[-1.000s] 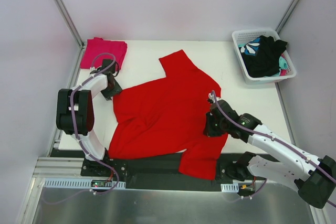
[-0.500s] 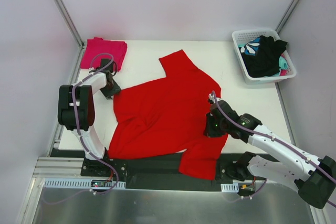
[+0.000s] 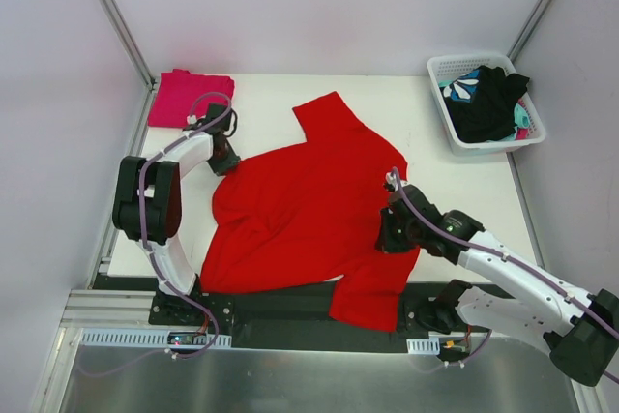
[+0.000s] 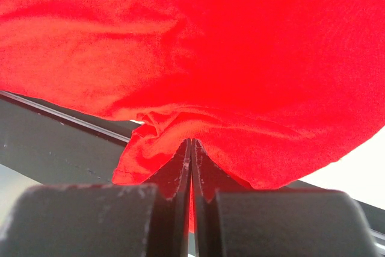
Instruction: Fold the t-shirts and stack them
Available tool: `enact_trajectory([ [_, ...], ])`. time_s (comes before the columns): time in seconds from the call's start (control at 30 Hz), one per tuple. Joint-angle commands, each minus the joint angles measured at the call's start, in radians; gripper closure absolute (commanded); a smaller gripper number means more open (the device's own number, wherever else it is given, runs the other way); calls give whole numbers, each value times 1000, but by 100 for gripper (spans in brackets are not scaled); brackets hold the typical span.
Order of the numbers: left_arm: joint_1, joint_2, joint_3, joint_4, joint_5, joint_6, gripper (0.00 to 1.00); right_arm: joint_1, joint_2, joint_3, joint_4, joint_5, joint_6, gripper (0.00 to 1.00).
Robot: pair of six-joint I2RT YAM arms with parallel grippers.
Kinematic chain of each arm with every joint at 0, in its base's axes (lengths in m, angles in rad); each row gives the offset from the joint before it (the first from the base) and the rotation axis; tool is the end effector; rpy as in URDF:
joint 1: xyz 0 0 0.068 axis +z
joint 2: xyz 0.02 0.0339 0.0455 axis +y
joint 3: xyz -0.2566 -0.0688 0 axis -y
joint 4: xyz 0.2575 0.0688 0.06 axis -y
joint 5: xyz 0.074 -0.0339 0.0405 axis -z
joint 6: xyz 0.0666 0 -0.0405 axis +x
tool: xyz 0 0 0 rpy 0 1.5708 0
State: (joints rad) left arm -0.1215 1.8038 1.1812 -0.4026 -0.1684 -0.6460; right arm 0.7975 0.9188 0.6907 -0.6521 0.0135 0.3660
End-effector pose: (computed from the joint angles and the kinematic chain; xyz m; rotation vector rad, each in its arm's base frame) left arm 0.3943 -0.0369 0.1424 -0.7260 2.4702 -0.0682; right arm 0.1531 0.1556 0.2093 -0.5324 2.4580 0.4829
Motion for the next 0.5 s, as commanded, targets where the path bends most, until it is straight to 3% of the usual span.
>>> enact_trajectory([
  [0.0, -75, -40, 72, -39, -36, -30, 76, 0, -32, 6, -17, -4, 13, 99],
  [0.27, -179, 6, 190, -134, -118, -46, 72, 2, -46, 3, -24, -4, 11, 99],
  [0.47, -251, 25, 195, -153, -125, -89, 72, 2, -35, 7, -18, -6, 11, 99],
])
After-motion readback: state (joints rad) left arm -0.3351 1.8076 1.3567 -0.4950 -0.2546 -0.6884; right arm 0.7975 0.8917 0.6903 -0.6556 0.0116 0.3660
